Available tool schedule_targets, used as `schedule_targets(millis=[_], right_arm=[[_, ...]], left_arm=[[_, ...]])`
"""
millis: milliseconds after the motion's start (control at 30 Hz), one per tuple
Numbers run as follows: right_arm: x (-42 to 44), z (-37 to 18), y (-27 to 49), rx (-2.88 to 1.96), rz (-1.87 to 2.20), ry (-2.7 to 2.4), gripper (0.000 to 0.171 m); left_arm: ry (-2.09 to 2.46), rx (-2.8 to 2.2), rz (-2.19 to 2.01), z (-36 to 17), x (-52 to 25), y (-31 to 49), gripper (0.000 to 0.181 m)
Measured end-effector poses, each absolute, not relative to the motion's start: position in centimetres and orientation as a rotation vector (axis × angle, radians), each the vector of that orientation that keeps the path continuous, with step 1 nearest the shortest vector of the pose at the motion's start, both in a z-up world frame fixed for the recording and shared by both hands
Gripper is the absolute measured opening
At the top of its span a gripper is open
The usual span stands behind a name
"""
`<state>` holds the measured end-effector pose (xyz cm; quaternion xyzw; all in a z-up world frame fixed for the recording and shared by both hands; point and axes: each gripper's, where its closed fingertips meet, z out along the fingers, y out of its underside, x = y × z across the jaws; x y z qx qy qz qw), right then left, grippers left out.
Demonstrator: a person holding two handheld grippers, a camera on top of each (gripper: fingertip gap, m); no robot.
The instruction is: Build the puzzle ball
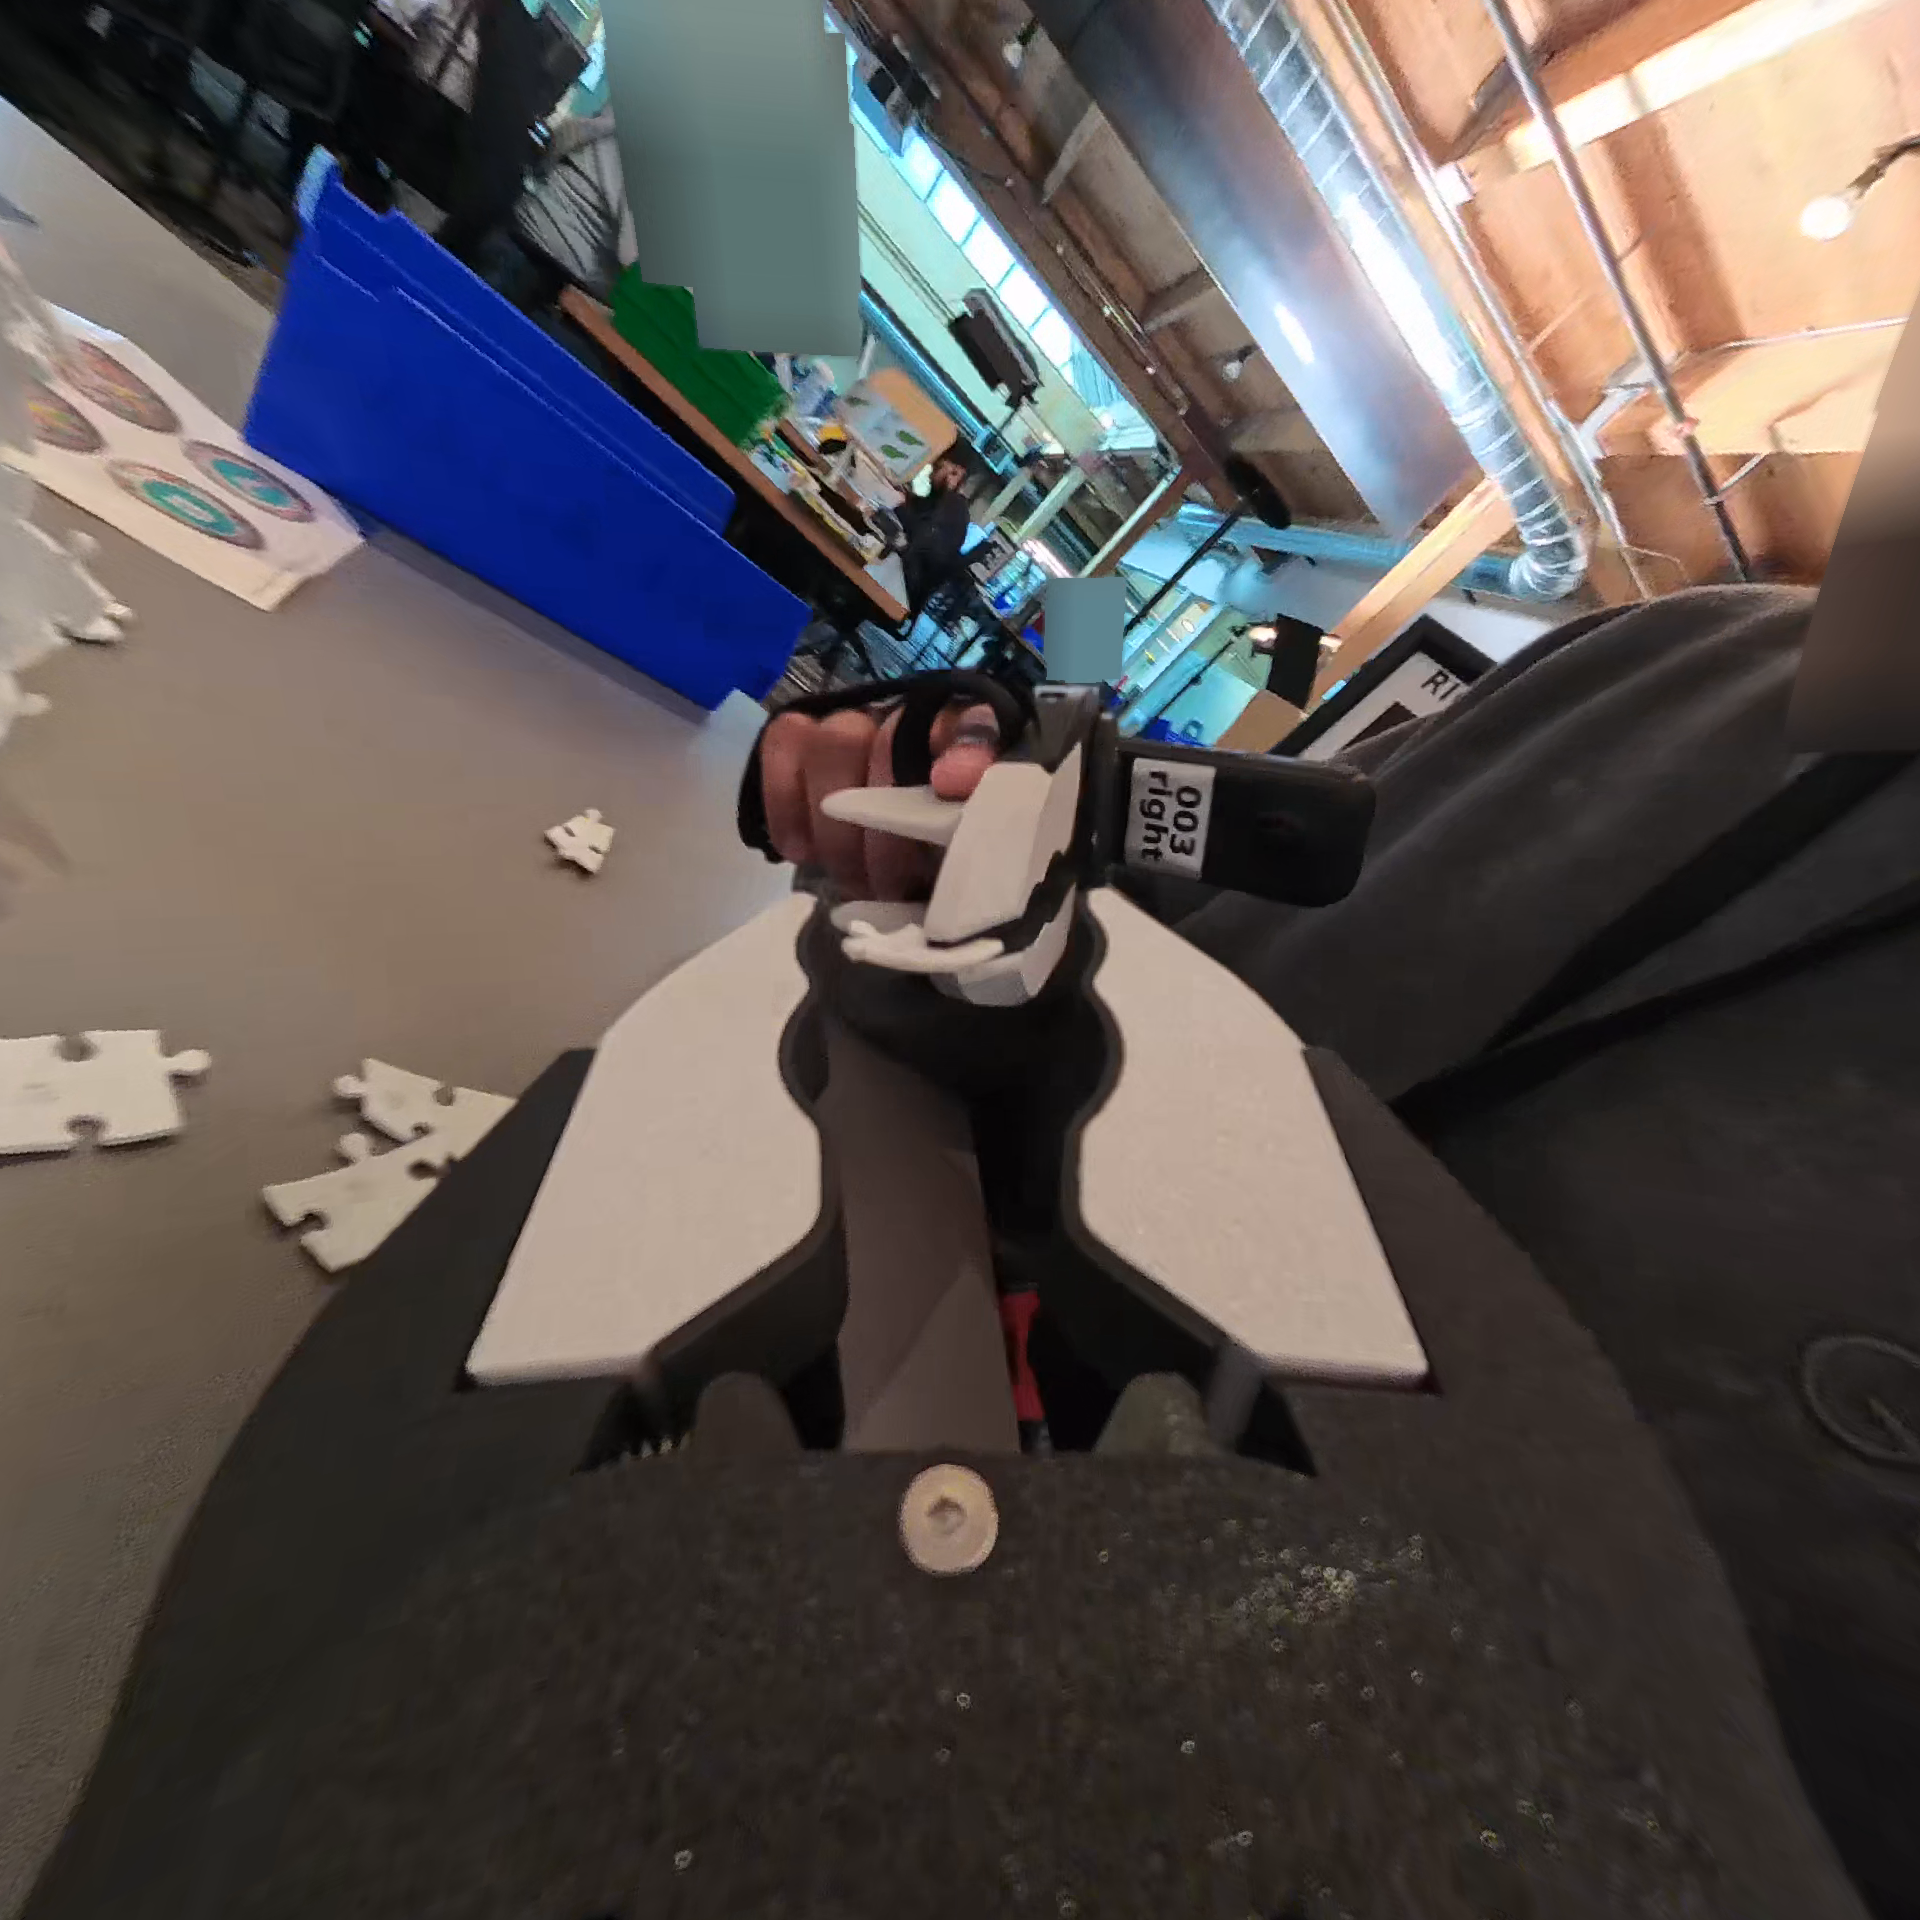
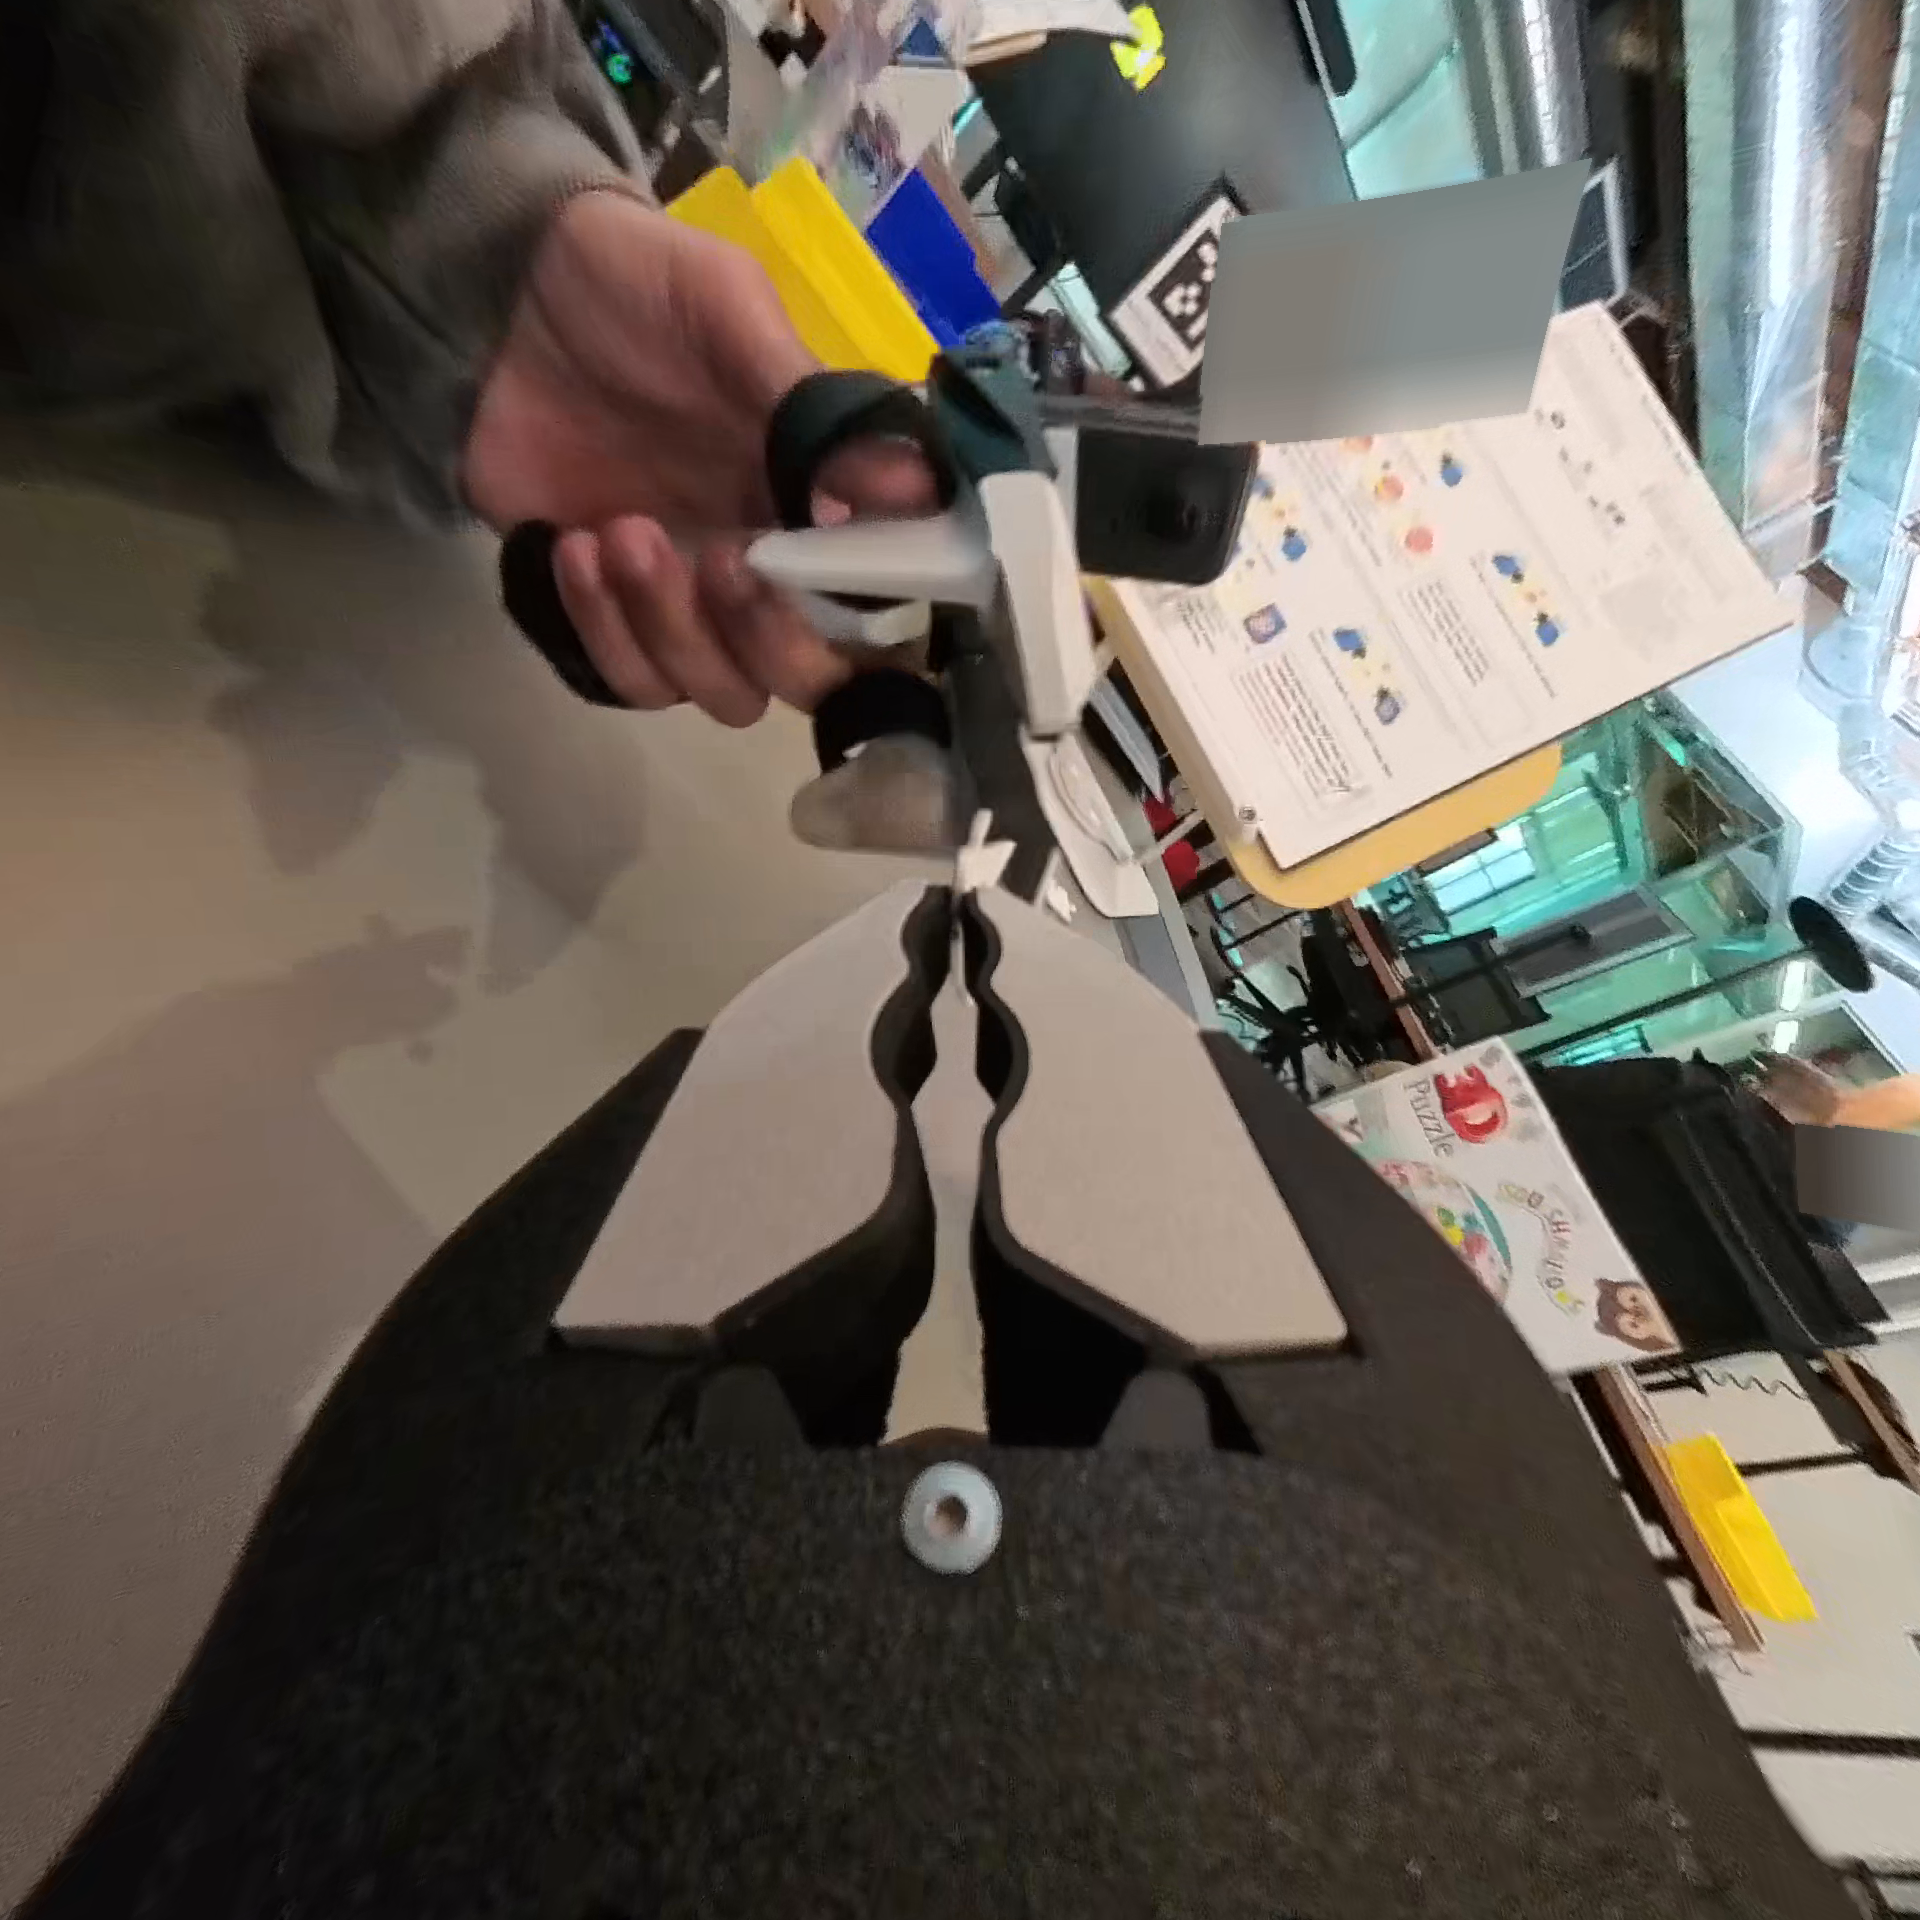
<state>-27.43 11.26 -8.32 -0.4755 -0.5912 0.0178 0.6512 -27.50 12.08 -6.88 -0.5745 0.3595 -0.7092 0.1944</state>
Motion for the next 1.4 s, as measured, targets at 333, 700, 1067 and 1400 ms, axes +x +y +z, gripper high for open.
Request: schedule_targets(millis=[333,700,1067,1400], right_arm=[[-27.2,-8.9,11.9,-1.113,0.025,-1.302,0.002],[-26.0,-10.7,13.3,-1.18,-0.051,-1.32,0.002],[-27.6,-10.2,11.9,-1.116,0.005,-1.341,0.002],[-27.2,-11.9,12.9,-1.163,-0.071,-1.38,0.005]], left_arm=[[1.03,-1.622,-1.962,-7.3,-26.5,10.7,0.066],[0.994,-1.585,-1.881,-6.8,-27.7,11.4,0.048],[0.996,-1.645,-2.042,-8.3,-26.4,10.2,0.062],[1.031,-1.749,-1.771,-10.3,-26.5,11.6,0.046]])
